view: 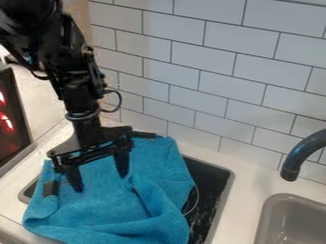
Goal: Unfold the cloth from right to the bottom left
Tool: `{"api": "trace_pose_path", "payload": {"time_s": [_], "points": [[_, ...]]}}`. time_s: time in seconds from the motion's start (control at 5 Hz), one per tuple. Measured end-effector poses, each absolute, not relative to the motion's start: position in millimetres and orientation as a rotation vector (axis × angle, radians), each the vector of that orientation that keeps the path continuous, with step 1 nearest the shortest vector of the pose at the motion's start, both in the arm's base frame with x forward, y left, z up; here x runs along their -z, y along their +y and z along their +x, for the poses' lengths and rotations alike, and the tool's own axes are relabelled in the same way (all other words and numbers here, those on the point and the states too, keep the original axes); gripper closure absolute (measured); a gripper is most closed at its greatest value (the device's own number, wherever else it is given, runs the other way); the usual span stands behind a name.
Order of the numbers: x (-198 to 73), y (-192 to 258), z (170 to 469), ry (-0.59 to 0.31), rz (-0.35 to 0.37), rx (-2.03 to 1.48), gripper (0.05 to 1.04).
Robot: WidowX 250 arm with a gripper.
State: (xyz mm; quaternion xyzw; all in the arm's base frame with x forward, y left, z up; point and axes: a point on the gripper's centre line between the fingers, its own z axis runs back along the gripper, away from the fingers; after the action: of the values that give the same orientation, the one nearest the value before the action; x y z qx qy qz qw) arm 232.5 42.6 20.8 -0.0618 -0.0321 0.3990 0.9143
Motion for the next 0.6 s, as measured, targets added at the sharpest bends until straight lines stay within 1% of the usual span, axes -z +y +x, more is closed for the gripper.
{"api": "trace_pose_path", "payload": {"time_s": [0.6], "points": [[-20.8,43.3,232.3,-0.067,-0.122,-0.811,0.083]]}}
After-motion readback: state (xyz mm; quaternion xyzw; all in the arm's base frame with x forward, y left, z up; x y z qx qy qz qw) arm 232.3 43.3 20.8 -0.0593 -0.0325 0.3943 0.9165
